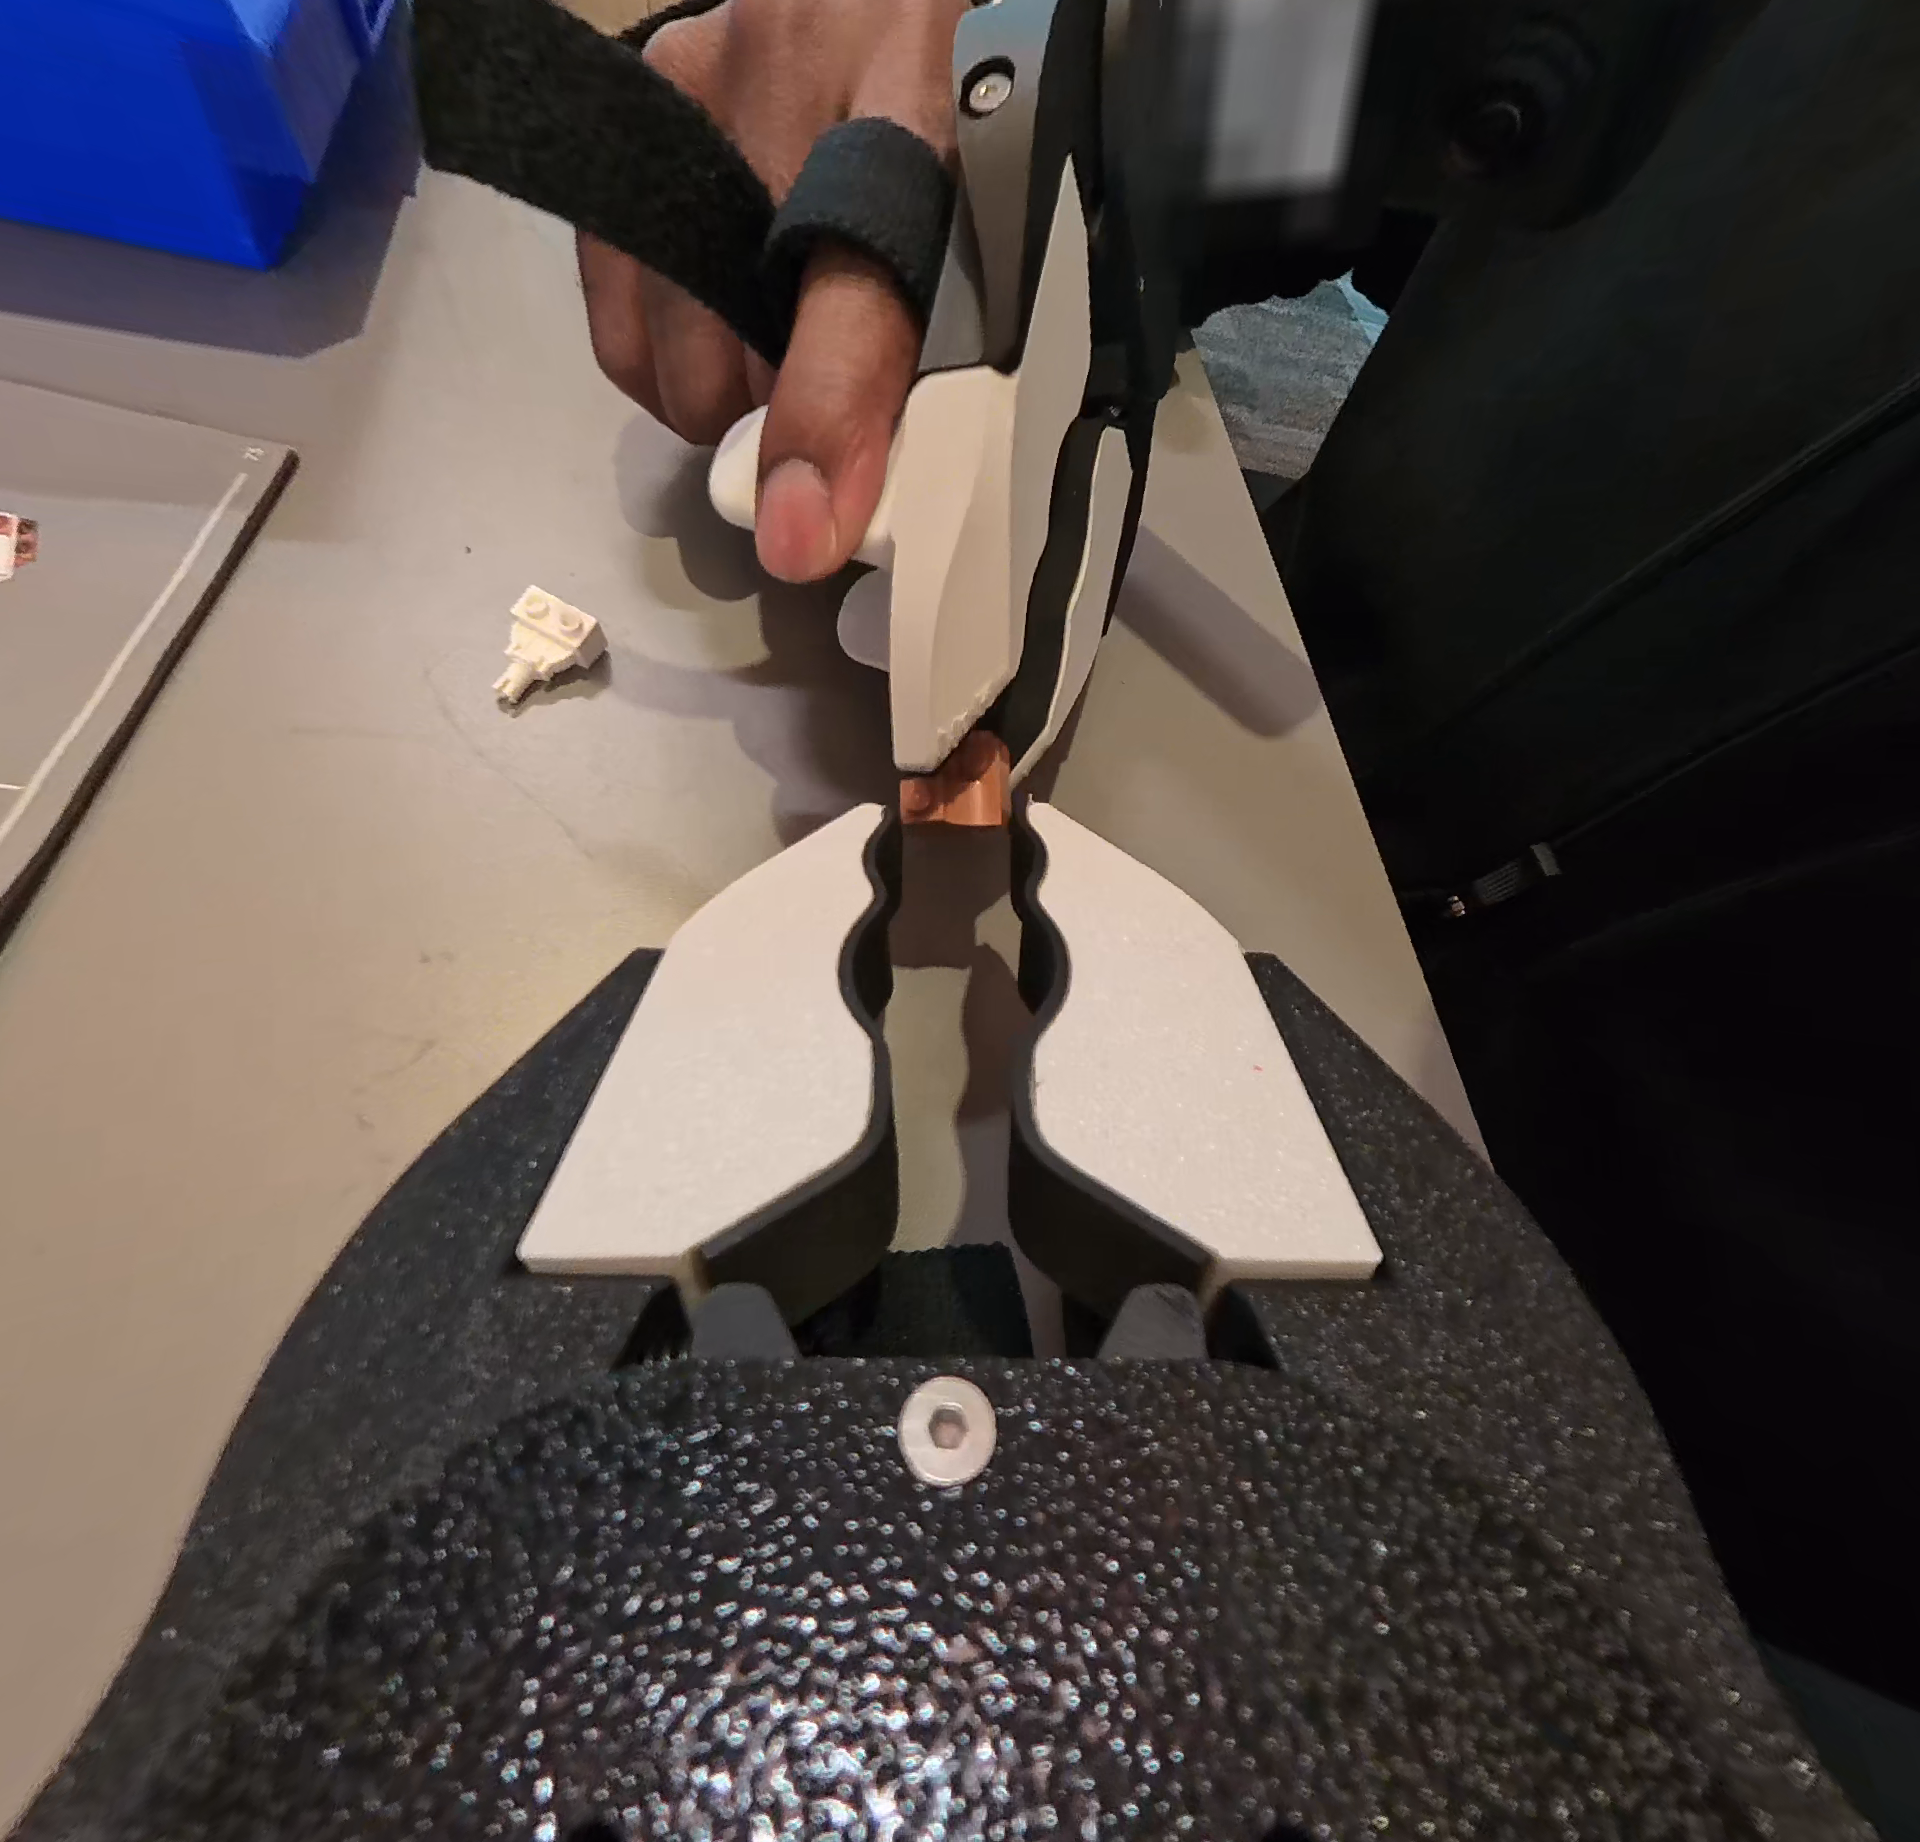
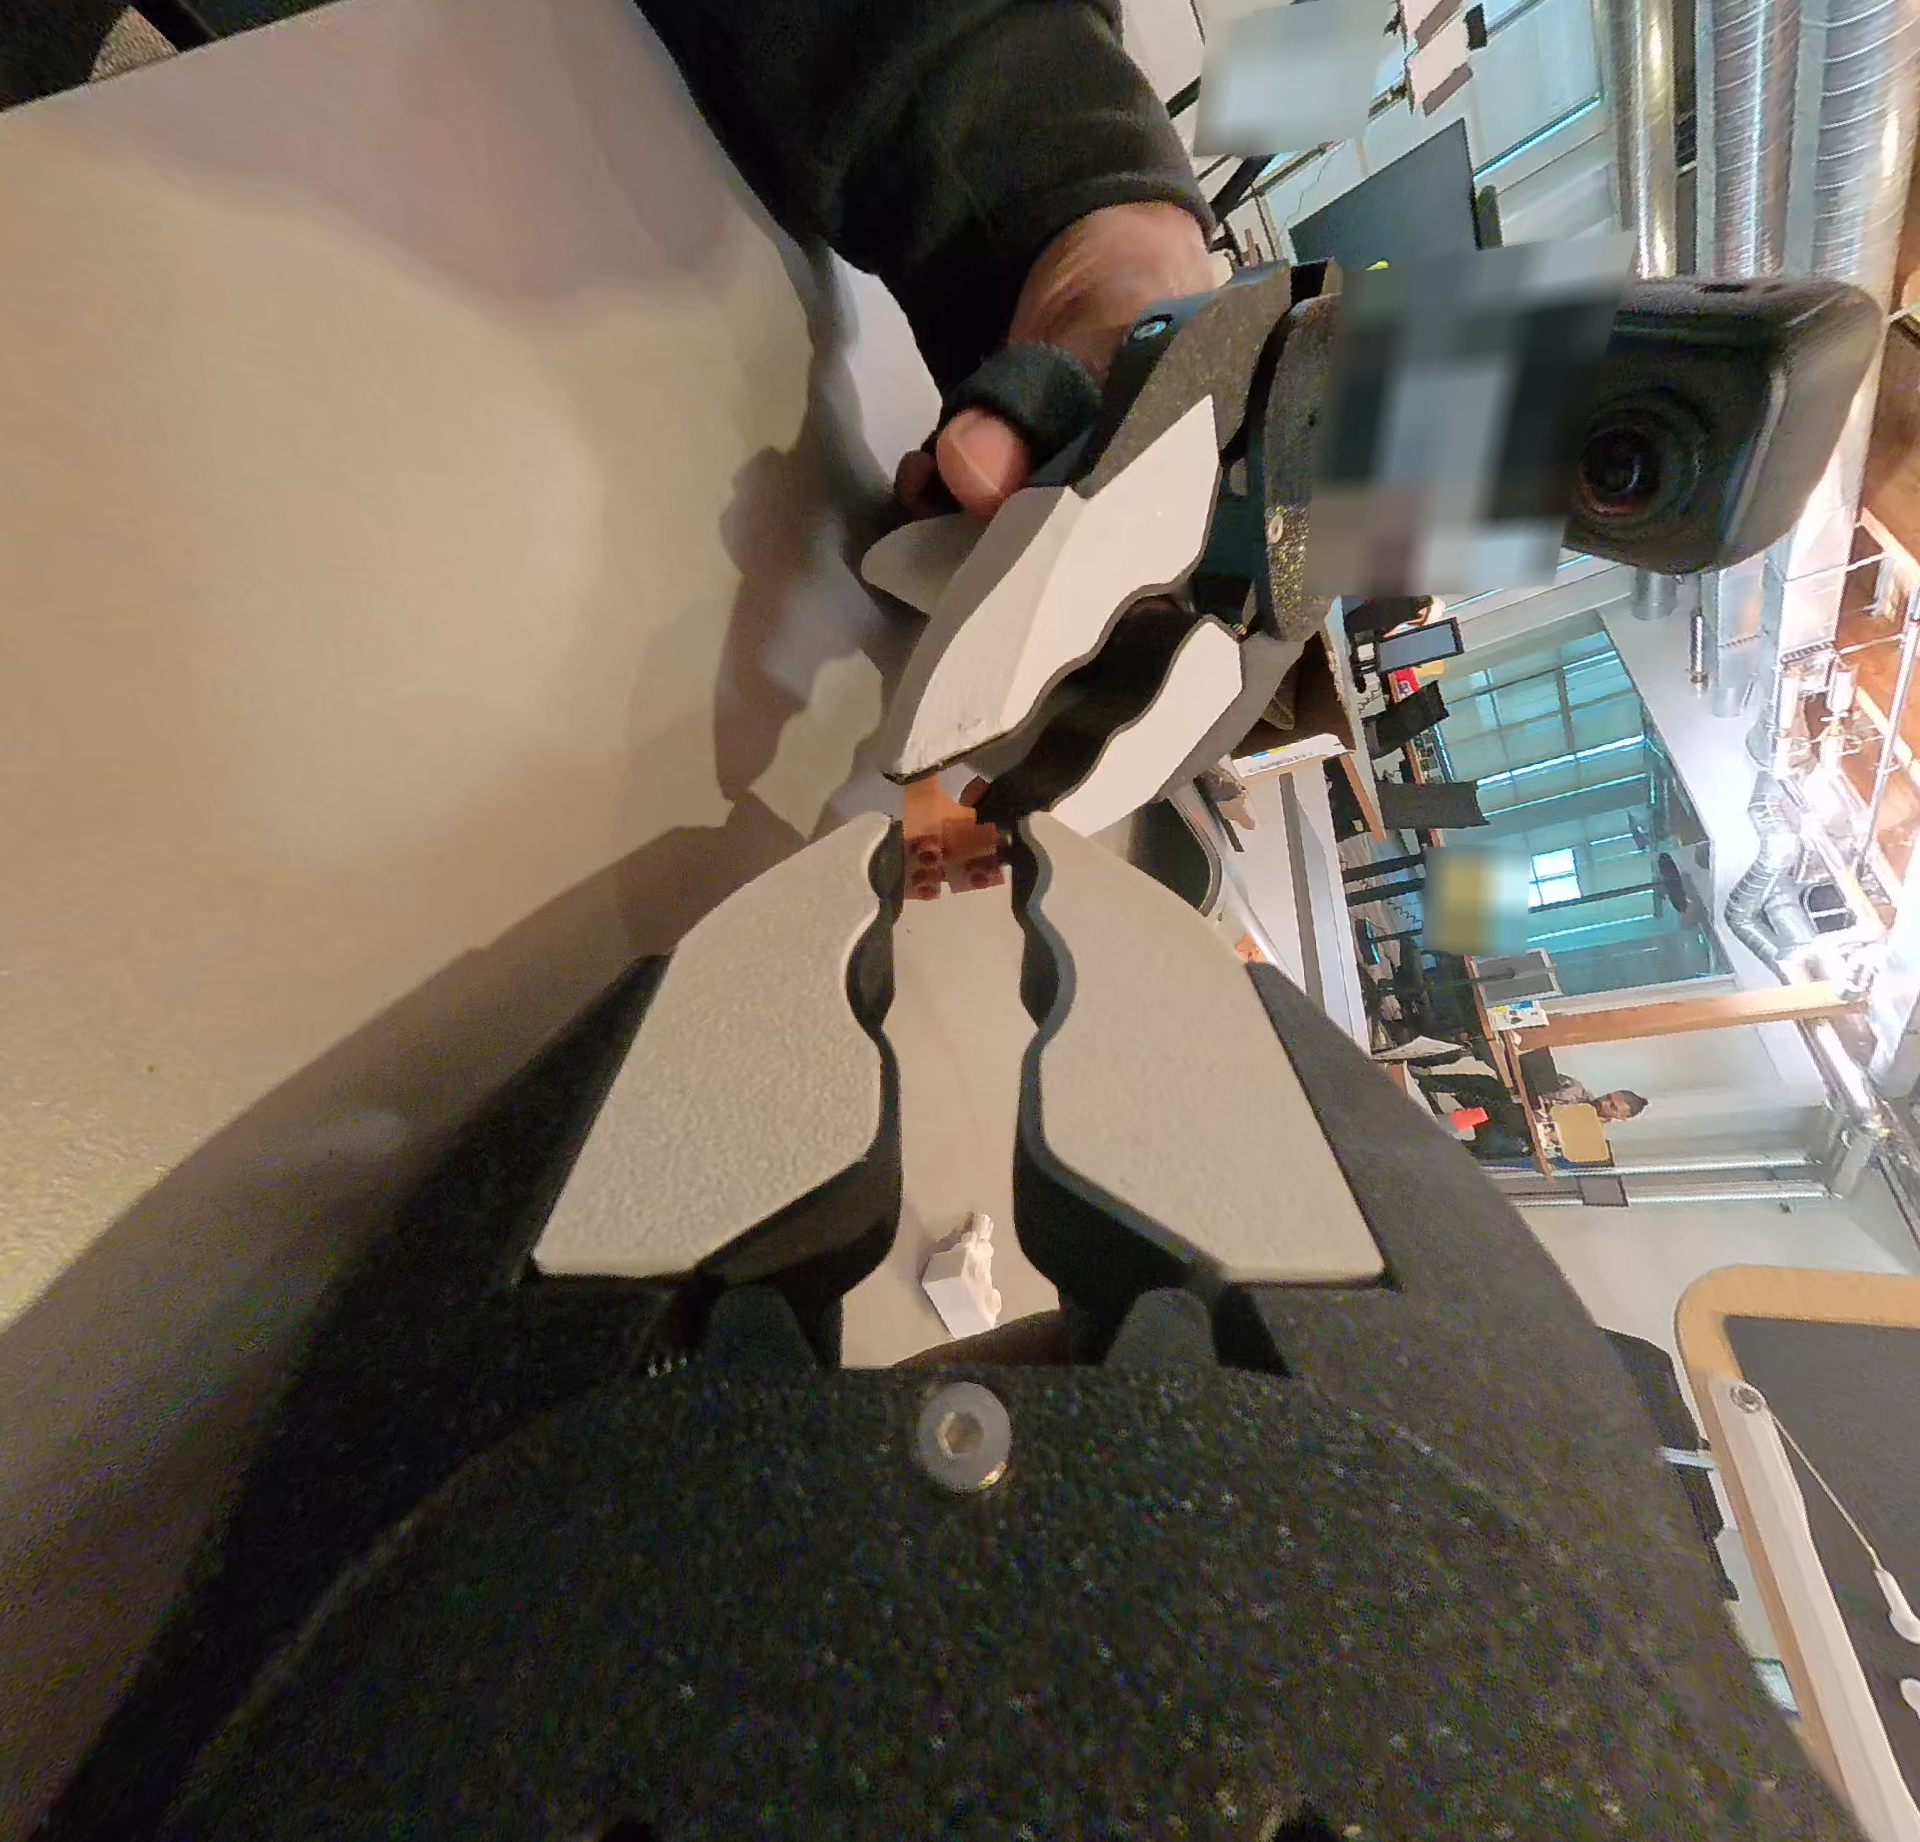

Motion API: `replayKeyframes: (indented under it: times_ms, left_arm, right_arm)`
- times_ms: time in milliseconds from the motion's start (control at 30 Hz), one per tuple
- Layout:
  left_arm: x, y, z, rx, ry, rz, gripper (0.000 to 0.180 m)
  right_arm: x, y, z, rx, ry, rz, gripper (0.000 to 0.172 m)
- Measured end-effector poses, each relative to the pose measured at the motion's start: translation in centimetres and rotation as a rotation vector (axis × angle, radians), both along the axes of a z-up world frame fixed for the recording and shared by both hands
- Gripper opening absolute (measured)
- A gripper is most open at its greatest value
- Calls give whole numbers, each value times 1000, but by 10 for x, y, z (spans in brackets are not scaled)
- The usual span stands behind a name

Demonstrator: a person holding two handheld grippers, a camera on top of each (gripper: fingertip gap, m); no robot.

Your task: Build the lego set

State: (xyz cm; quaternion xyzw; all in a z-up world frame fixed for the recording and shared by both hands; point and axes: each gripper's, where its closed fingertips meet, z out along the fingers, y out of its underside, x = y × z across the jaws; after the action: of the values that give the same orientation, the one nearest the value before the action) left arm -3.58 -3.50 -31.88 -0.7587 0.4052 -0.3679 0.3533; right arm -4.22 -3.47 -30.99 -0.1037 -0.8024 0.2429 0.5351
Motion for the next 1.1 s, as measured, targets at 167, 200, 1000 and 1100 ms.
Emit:
replayKeyframes:
  times_ms: [167,200,1000,1100]
  left_arm:
    - [0,1,2,-28,-26,12,20]
    - [0,1,3,-32,-40,17,21]
    - [6,13,27,87,-161,58,18]
    - [6,11,29,89,-173,50,18]
  right_arm:
    - [-2,5,10,2,59,-30,19]
    - [-2,6,12,1,75,-33,19]
    - [-4,11,28,-48,146,-68,22]
    - [-4,10,30,-54,145,-66,21]
